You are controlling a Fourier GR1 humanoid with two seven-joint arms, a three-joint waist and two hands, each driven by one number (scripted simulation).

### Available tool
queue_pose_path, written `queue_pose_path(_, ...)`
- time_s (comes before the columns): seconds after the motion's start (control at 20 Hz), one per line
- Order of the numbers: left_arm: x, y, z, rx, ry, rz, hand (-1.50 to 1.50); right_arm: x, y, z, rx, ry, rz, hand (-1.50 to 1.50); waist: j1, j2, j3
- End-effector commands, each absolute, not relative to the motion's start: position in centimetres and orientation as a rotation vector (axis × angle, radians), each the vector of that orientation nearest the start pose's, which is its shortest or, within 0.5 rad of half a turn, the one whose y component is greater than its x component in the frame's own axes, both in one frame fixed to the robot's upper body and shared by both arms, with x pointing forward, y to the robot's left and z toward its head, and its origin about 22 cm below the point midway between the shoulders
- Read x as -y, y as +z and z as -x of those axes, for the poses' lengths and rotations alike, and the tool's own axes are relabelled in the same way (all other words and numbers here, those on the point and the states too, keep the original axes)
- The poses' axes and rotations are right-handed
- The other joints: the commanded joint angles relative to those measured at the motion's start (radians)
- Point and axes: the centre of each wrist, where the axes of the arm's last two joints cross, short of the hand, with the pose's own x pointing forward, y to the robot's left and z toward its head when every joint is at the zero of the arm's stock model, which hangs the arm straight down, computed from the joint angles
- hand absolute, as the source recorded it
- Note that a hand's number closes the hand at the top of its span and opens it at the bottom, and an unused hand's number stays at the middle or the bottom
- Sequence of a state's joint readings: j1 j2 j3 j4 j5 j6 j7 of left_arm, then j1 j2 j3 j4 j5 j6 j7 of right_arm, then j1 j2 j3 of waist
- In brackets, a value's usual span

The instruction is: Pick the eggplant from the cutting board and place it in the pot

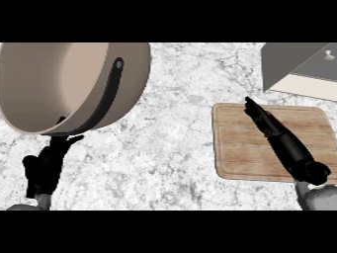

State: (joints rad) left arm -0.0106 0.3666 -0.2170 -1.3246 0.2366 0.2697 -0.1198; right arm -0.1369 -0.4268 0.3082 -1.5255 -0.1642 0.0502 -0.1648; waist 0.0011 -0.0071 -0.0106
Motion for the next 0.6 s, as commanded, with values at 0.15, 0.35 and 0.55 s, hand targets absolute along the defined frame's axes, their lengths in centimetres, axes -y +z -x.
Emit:
queue_pose_path(0.15, -23.9, -0.4, -25.2, 1.439, -0.155, 0.070, 0.00, 32.8, 6.2, -31.2, 1.623, 0.474, 0.273, -1.50, 0.018, 0.014, 0.013)
queue_pose_path(0.35, -21.9, -1.5, -24.2, 1.391, -0.145, 0.183, 0.00, 41.1, 6.4, -29.0, 1.184, 0.636, 0.846, -1.50, -0.007, 0.037, -0.004)
queue_pose_path(0.55, -20.4, -0.2, -24.4, 1.342, -0.197, 0.281, 0.00, 39.6, 4.3, -31.0, 1.054, 0.659, 0.964, -1.50, 0.046, 0.021, 0.011)
